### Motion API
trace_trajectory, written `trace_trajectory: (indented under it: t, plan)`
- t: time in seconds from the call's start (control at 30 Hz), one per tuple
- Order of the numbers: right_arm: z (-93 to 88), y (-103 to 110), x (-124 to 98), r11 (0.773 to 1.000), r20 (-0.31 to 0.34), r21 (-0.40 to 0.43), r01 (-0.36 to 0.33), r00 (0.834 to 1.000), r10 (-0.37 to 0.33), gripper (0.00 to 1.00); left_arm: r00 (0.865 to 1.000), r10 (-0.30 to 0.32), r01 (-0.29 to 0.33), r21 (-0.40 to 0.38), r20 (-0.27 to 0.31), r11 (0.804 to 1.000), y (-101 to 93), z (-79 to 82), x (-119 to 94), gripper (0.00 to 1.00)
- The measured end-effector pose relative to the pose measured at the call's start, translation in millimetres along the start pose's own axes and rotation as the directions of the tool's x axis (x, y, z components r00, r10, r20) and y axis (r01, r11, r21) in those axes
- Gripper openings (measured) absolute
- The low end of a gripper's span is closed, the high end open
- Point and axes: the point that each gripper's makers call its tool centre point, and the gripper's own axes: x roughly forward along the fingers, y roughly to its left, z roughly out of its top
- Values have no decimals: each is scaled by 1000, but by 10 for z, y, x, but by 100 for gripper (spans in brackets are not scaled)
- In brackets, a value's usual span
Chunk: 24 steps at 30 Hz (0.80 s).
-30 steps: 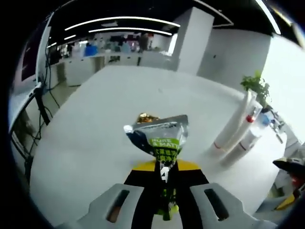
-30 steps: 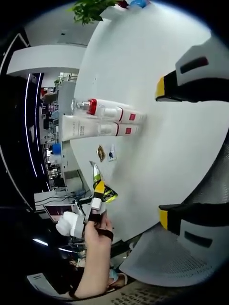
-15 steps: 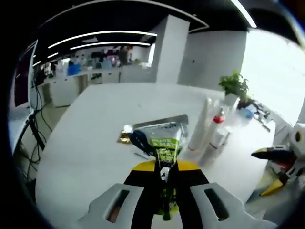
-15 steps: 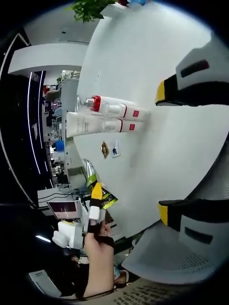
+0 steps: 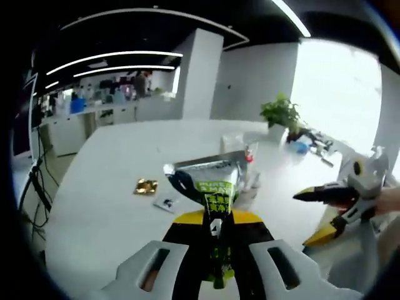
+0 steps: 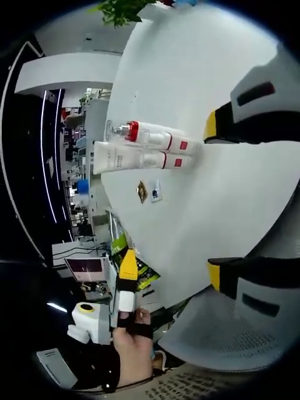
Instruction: Arrange the skincare products in the storage area until every visible bottle or jar stands upright without overlapping.
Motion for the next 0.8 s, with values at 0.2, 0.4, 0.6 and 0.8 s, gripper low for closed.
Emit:
trace_trajectory:
  t: [0.2, 0.4, 0.6, 0.8]
  plan:
    - [259, 187, -52, 986, 107, 103, -129, 987, 118, 66, 997, -71, 71, 19, 25, 997, -196, 89, -77, 9]
    - [755, 239, -157, 920, 314, 304, -248, 938, 150, 61, 992, -122, 121, 24, 26, 992, -332, 102, -123, 10]
    - [1081, 258, -140, 836, 444, 432, -339, 886, 130, 54, 979, -199, 198, 27, 43, 980, -496, 159, -179, 10]
    - [1188, 237, -70, 747, 513, 541, -388, 855, 73, 43, 963, -261, 259, 29, 73, 965, -637, 250, -231, 10]
